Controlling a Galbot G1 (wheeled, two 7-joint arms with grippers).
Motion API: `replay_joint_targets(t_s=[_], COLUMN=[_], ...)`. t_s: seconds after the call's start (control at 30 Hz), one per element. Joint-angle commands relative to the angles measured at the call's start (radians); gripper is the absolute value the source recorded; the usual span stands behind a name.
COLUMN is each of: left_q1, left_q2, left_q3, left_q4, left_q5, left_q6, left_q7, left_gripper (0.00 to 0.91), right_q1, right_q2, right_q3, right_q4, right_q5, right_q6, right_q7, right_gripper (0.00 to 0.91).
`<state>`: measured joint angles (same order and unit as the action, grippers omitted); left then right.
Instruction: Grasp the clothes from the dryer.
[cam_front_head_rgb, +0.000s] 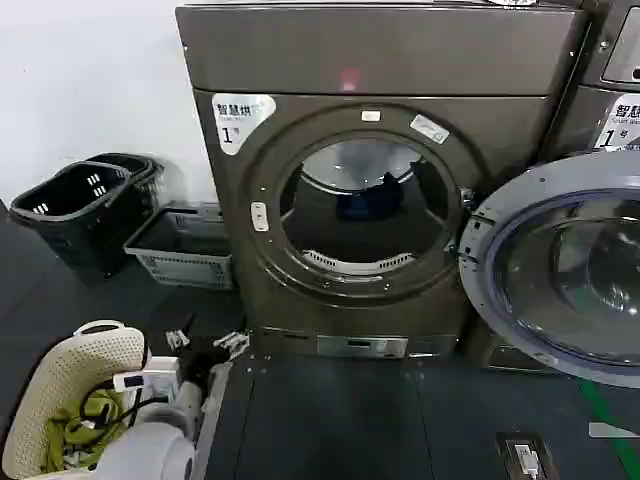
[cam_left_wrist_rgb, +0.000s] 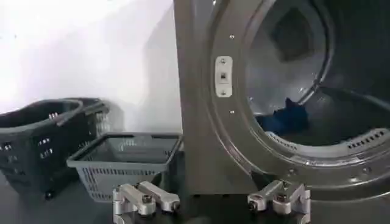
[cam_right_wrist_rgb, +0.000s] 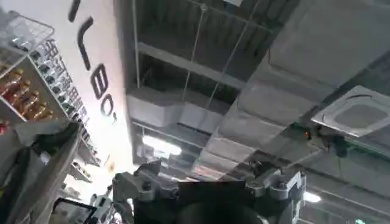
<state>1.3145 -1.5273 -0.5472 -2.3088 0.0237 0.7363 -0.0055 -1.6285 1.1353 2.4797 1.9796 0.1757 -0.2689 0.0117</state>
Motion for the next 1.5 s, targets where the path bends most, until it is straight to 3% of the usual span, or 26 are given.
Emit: replay_joint_targets(t_s=[0.03, 0.7, 1.5], left_q1=[0.0, 0.001, -0.005], left_q2=[-0.002, 0.0, 0.003], left_q3=[0.002, 0.009, 0.004], left_q4=[0.001, -0.006, -0.011], left_q5=[0.001, 0.002, 0.007], left_q6=[0.049, 0.049, 0.049], left_q7=[0.0, 0.007, 0.022], left_gripper=[0.907, 0.907, 0.907], right_q1=[0.0, -0.006, -0.006], right_q2=[-0.005, -0.005, 0.001], right_q3=[-0.024, -0.03, -0.028], right_q4=[-0.025, -0.035, -0.034], right_q5=[-0.025, -0.028, -0.028], right_q6=[0.105, 0.091, 0.088], right_q7=[0.013, 0.042, 0.039], right_gripper=[0.907, 0.907, 0.907])
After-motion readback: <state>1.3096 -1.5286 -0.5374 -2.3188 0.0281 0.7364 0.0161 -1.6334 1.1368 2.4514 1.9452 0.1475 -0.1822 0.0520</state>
